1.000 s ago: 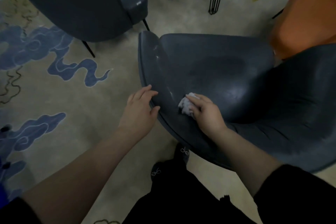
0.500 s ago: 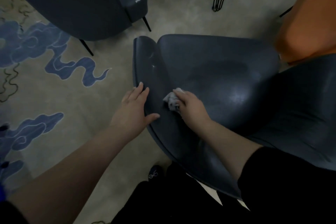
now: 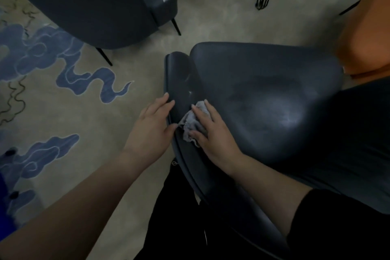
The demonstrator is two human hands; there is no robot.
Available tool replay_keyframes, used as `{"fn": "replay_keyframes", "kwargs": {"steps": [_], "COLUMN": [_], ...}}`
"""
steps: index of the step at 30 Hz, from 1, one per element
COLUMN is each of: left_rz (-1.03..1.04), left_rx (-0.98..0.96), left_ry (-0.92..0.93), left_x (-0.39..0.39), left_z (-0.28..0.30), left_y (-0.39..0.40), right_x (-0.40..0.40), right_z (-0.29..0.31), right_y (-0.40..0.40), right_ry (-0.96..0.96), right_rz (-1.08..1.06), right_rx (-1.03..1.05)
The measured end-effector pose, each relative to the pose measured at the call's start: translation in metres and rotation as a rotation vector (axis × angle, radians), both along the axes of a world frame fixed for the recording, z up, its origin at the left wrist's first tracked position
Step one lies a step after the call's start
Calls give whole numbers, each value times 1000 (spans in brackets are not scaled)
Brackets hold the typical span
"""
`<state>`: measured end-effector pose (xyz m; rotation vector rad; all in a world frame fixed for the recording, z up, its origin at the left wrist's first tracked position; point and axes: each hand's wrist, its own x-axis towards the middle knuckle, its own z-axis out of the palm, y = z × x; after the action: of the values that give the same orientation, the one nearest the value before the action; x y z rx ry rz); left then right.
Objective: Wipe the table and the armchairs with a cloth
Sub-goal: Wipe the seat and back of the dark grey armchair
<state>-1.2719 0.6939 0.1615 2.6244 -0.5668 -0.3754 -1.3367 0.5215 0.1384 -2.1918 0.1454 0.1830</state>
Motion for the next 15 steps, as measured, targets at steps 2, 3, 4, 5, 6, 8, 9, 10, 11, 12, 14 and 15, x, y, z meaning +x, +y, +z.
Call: {"fn": "replay_keyframes", "kwargs": {"steps": [2,3,4,5,6,8,9,10,11,12,14,15], "left_rz": [4,7,12,17,23,29,24,15,5,-3,-12,-18], "left_rx": [0,-2,-3,-4,-3,9,19,25,26,28,34,39], "left_ry": [-10,-5,5,15,27,67,99,132,168,206,280,306], "left_x": [17,25,33,40,45,56,60,65,69,73,81,84], "left_z": [1,1,0,0,-1,-5,-8,-10,-13,-14,-17,-18], "left_y": [-2,-3,-4,-5,-6,-6,-6,-7,-8,-9,-10,-9], "right_x": [10,14,19,25,31,44,50,56,62,68,82,90], "right_z": [-4,-6,-8,-10,-13,-19,-21,-24,-25,-26,-26,-27], "right_y": [0,-1,-1,-2,-2,-2,-2,-2,-2,-2,-1,0], "right_ry": [13,26,43,59,73,95,104,111,111,102,74,60], "right_rz": [-36,-60,-86,-114,-138,-173,-184,-192,-198,-202,-192,-180], "right_rx": [45,64,85,106,124,128,122,120,126,135,148,147]}}
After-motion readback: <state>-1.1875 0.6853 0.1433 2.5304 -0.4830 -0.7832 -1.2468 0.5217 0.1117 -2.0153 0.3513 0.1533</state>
